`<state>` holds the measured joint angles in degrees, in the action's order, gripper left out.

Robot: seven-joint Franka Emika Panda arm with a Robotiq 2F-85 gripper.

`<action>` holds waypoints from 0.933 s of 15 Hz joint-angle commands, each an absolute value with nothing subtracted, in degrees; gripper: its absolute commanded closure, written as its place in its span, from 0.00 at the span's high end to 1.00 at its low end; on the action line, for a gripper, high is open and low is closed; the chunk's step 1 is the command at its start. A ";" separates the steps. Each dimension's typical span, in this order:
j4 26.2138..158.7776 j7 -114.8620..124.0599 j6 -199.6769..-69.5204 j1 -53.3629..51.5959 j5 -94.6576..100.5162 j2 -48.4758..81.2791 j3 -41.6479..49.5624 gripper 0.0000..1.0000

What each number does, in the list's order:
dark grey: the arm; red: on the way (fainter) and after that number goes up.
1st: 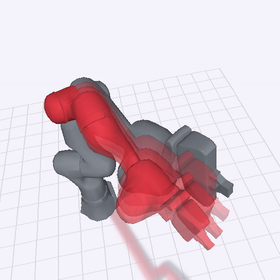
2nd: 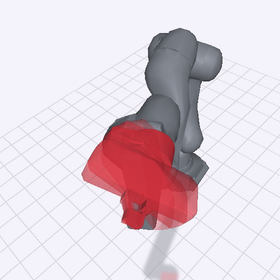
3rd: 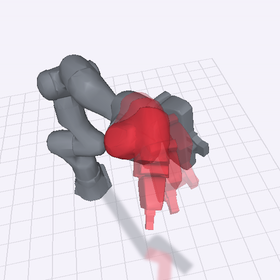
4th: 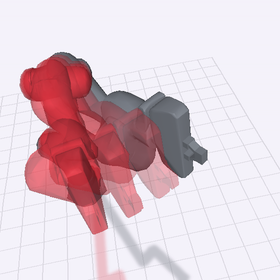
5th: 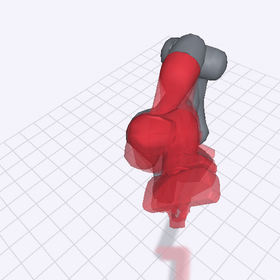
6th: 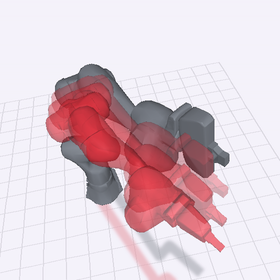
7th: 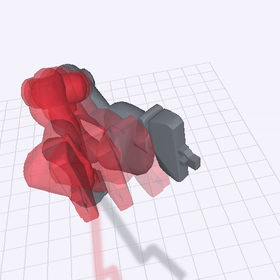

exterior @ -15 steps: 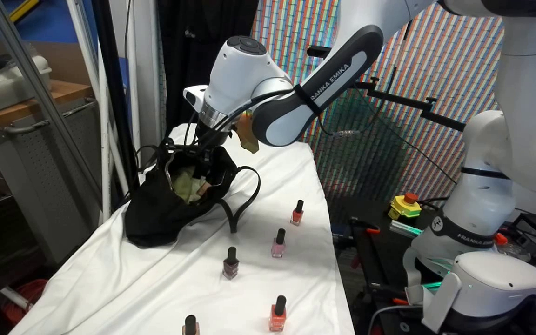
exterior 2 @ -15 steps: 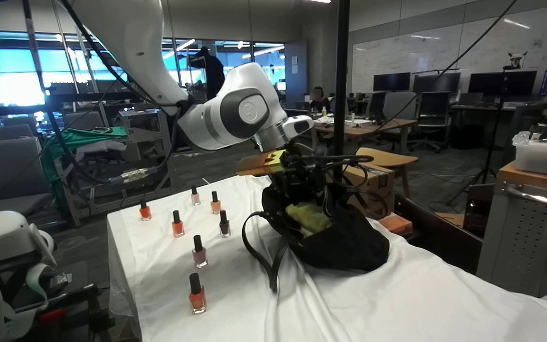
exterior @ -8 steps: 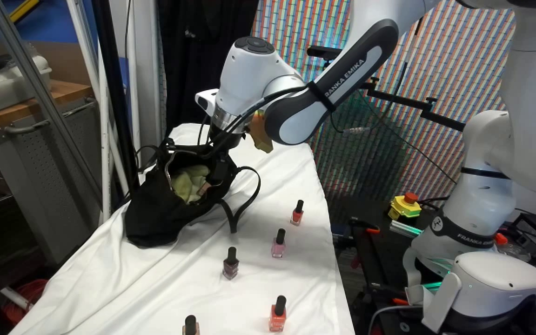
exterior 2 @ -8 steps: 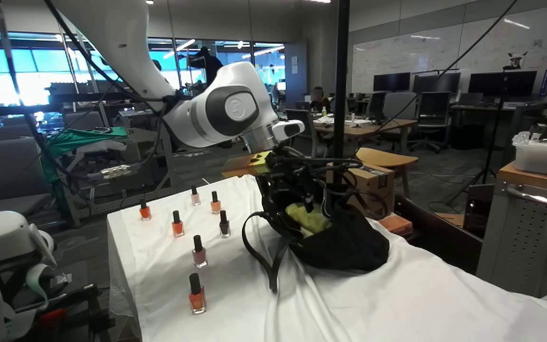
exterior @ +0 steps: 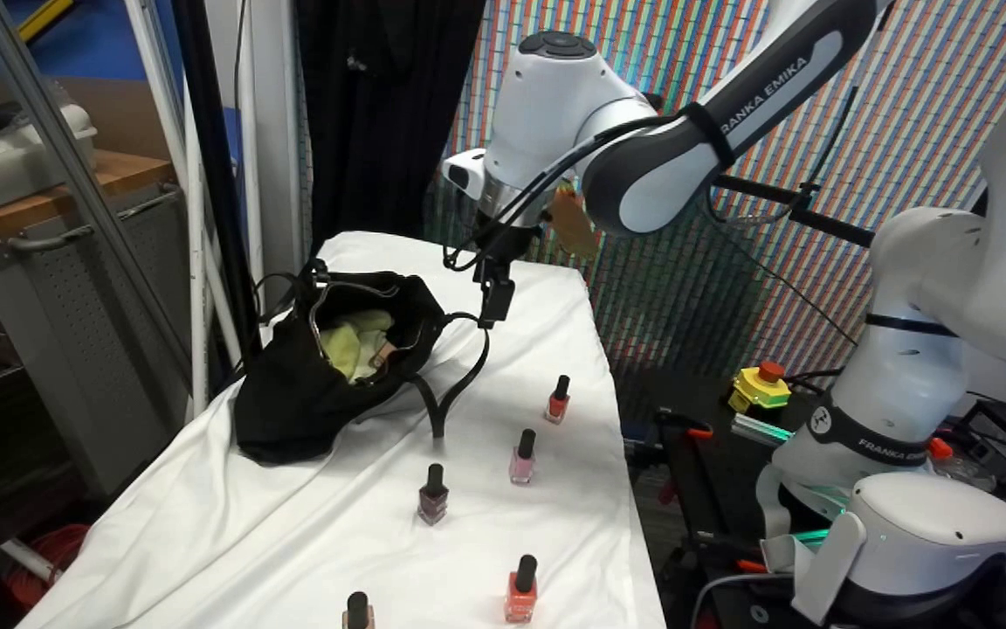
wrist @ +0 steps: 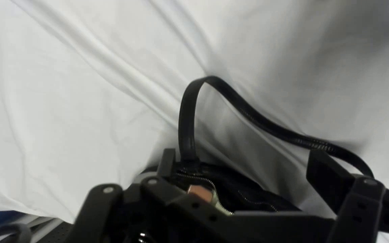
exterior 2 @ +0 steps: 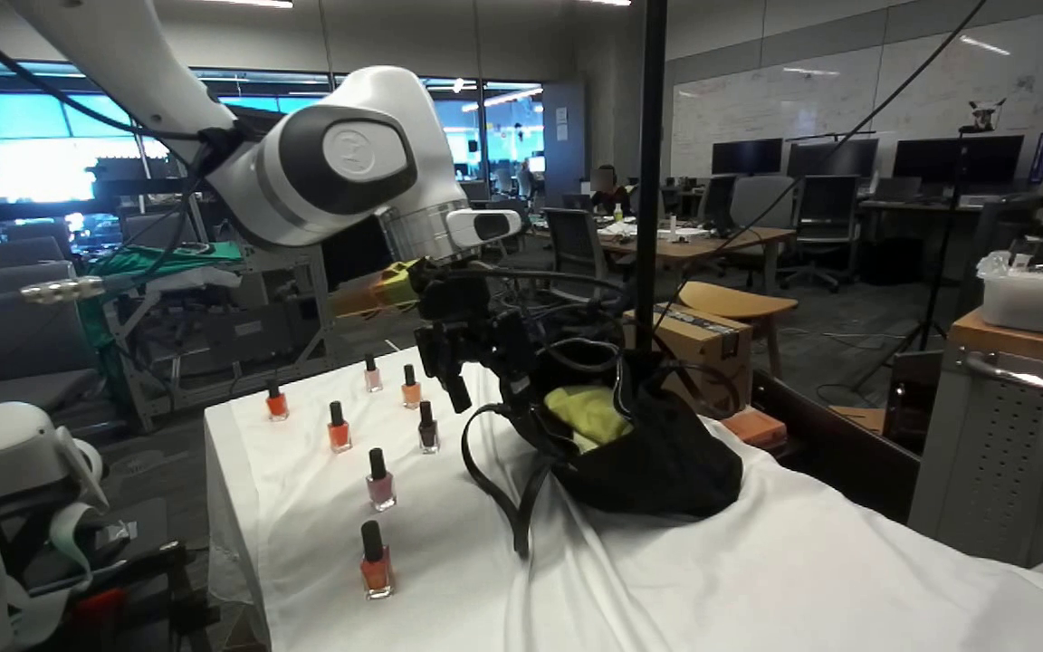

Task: Pick up all the nail polish from the table and put them in the black bag.

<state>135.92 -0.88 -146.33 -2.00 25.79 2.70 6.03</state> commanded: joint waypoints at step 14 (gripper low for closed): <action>156.38 5.21 -151.79 2.82 18.21 -6.01 4.47 1.00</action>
<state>154.11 5.17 -149.01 2.47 22.16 -4.72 5.62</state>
